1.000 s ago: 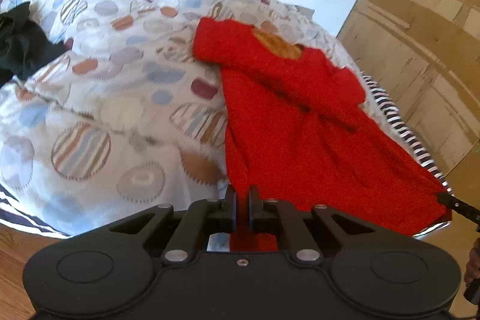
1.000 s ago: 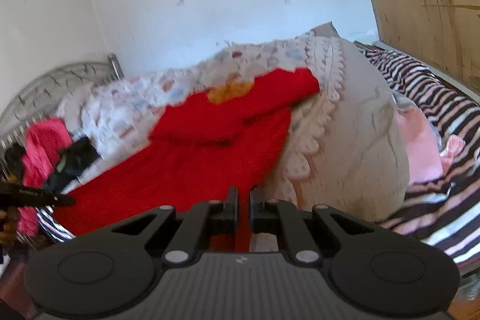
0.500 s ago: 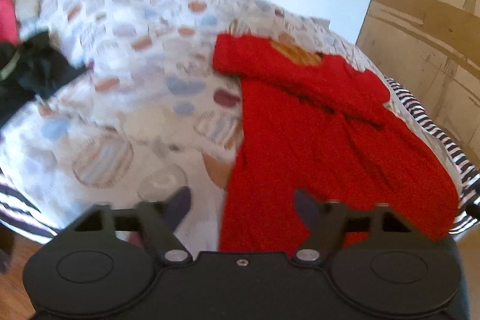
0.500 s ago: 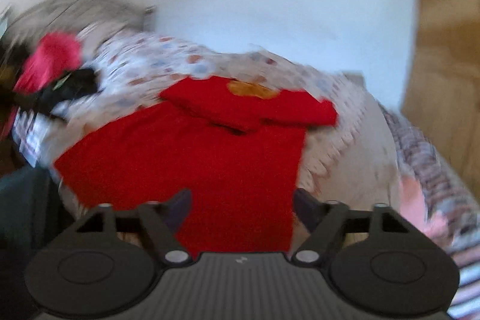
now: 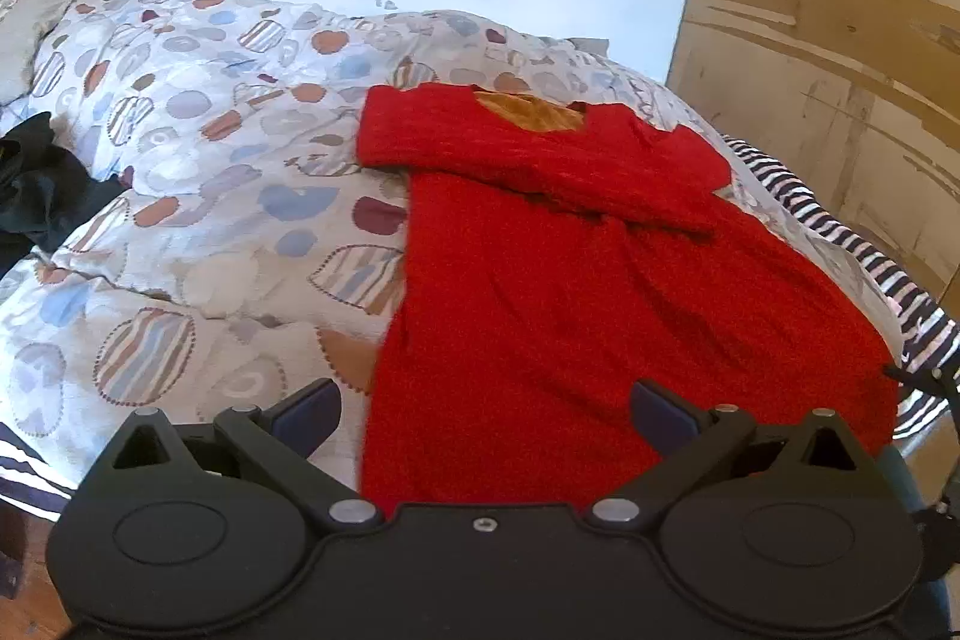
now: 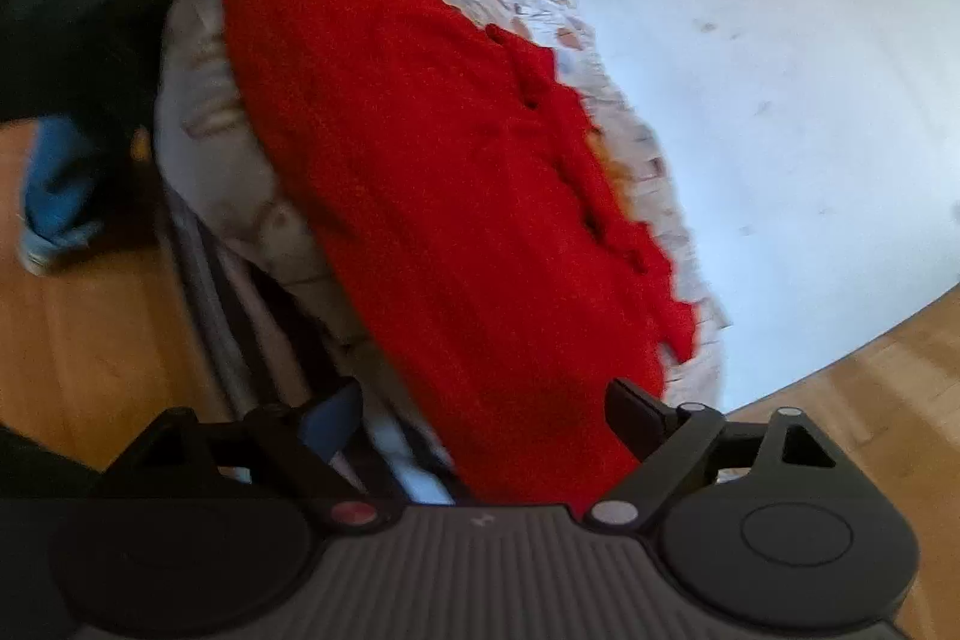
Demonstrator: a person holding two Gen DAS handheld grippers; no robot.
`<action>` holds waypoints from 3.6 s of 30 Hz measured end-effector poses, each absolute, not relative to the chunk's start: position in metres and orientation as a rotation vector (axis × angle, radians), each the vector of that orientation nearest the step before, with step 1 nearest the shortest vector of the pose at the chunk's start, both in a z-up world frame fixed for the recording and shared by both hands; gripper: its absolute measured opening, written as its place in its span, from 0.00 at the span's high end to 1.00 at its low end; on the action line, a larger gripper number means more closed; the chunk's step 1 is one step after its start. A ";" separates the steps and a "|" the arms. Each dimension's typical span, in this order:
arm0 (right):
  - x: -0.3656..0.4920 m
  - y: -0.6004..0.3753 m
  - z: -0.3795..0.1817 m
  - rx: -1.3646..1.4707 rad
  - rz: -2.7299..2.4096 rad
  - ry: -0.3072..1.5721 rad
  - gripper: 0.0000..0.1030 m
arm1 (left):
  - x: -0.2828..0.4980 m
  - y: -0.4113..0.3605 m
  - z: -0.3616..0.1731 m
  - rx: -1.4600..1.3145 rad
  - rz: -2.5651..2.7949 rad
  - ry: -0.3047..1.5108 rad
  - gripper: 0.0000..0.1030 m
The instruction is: Fold small clothes
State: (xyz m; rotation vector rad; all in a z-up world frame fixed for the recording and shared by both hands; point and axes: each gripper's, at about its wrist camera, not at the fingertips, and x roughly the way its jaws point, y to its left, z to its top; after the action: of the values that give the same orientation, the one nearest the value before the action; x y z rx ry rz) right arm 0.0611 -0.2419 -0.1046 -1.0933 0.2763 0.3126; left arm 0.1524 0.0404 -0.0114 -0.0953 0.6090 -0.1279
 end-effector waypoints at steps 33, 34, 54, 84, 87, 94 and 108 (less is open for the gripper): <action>0.239 -0.294 0.078 -0.076 0.591 0.562 0.95 | 0.173 -0.045 -0.066 0.302 -0.234 0.584 0.05; 0.246 -0.296 0.077 -0.054 0.588 0.572 0.95 | 0.174 -0.042 -0.064 0.308 -0.218 0.576 0.07; 0.257 -0.319 0.038 0.070 0.563 0.608 0.94 | 0.148 0.000 -0.070 0.540 -0.120 0.434 0.75; 0.102 -0.202 -0.075 -0.577 0.145 0.269 0.17 | 0.207 0.025 0.065 0.215 -0.164 0.312 0.94; 0.103 -0.222 -0.074 -0.539 0.084 0.265 0.23 | 0.200 0.030 0.071 0.209 -0.160 0.293 0.94; 0.087 -0.232 -0.073 -0.634 0.035 0.155 0.74 | 0.182 0.027 0.077 0.205 -0.168 0.262 0.94; 0.026 -0.264 -0.019 -0.602 0.043 0.010 0.96 | 0.090 0.037 0.053 0.146 -0.169 0.209 0.96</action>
State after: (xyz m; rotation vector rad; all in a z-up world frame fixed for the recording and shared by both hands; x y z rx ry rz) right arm 0.0256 -0.2641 -0.0186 -0.6025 0.0101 0.0426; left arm 0.0898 0.0373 0.0534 0.1462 0.2087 -0.1693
